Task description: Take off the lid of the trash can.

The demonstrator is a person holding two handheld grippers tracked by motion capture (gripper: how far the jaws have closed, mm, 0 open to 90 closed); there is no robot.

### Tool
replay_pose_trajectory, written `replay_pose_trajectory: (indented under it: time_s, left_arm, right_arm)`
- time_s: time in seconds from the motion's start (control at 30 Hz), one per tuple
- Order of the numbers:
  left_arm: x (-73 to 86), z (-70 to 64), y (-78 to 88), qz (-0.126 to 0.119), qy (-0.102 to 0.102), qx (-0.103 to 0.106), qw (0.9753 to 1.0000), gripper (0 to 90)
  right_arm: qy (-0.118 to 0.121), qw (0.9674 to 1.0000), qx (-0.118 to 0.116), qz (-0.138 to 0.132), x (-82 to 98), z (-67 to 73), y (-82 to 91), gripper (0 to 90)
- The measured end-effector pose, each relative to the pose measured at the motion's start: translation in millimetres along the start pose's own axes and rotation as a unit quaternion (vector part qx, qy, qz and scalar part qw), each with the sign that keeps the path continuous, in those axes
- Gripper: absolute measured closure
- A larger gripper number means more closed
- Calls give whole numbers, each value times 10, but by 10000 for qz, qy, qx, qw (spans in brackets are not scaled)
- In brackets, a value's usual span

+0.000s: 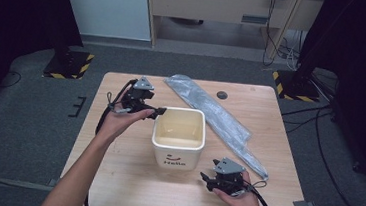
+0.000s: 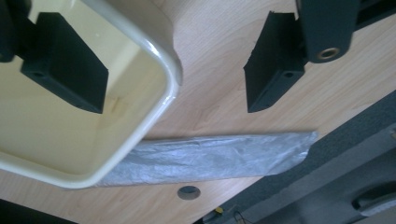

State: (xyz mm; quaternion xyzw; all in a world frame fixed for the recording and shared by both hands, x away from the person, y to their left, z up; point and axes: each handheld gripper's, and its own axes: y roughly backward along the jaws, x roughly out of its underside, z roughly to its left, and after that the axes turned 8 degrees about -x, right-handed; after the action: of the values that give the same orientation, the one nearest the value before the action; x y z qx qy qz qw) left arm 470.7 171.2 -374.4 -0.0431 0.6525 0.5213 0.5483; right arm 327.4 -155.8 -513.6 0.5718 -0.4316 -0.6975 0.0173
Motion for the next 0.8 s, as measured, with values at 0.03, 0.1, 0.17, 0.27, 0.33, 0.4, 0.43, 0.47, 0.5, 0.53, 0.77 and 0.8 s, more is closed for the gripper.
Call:
replay_pose_trajectory:
  time_s: [0.03,0.1,0.17,0.27,0.33,0.4,0.43,0.47,0.5,0.53,0.77,0.8]
  left_arm:
    - [-1,-11,-13,33,-44,-13,10000,245]
    - [-1,-10,-41,112,-85,-19,9999,287]
    - [4,-3,-76,186,-61,-11,9998,330]
    - [4,-23,-115,270,-99,62,9996,418]
    - [-6,-52,-143,319,-196,57,9993,467]
    - [-17,-65,-191,253,-344,106,9990,508]
    - [-16,-72,-200,272,-364,103,9989,528]
    - [-14,-78,-214,295,-390,88,9988,545]
    - [-11,-85,-225,278,-326,107,9990,562]
    - [-12,-85,-230,278,-331,99,9990,562]
    - [2,-96,-237,193,-289,-2,9994,585]
    - [8,-88,-235,206,-284,-13,9994,582]
  right_arm:
    - [6,10000,18,-6,1,-4,-1,343]
    - [-6,10000,14,-20,0,-6,4,343]
    - [-15,10000,11,-24,0,-2,7,344]
    - [2,10000,6,-19,3,-1,12,344]
    - [6,10000,2,-38,5,-5,15,345]
    - [-26,10000,-1,-39,7,-5,27,347]
    - [-16,10000,10,-46,9,-6,28,347]
    - [-27,10000,0,-43,10,-4,29,348]
    - [-26,10000,-6,-25,13,0,32,348]
    - [-9,10000,-8,-26,13,0,32,348]
    - [-14,10000,-20,-29,14,-7,41,347]
    - [-17,10000,-11,-27,14,-8,39,347]
